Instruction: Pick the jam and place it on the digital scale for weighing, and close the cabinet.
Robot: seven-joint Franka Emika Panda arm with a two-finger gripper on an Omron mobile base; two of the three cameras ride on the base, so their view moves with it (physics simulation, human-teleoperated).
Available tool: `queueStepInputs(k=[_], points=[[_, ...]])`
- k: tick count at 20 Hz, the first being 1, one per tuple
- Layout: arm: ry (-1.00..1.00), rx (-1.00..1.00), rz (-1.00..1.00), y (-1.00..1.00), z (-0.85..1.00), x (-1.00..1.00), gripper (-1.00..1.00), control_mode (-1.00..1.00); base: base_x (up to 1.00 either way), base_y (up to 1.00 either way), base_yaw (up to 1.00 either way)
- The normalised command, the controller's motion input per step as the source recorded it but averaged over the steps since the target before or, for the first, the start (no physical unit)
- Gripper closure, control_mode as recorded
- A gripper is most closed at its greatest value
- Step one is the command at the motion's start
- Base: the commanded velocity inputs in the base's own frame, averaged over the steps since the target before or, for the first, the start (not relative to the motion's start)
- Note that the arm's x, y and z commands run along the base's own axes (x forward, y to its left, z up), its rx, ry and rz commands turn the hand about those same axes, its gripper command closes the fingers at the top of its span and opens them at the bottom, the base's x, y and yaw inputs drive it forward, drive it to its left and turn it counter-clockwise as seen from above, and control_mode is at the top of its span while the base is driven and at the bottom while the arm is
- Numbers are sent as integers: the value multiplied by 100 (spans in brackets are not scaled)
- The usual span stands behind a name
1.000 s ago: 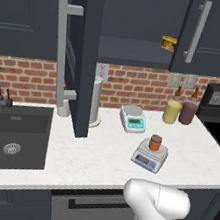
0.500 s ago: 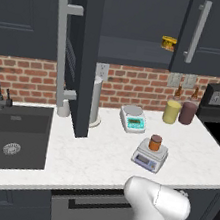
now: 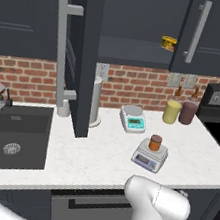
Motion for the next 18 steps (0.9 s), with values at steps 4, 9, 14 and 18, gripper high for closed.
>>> queueStepInputs(k=[4,9,14,18], points=[[-13,0,-9,-62,-13,81,-100,-100,0,0,0],[-17,-1,-14,-57,-4,48,-100,-100,0,0,0],[-27,-8,-26,-2,1,23,-100,-100,0,0,0],[-32,-13,-35,18,12,22,-100,-100,0,0,0]])
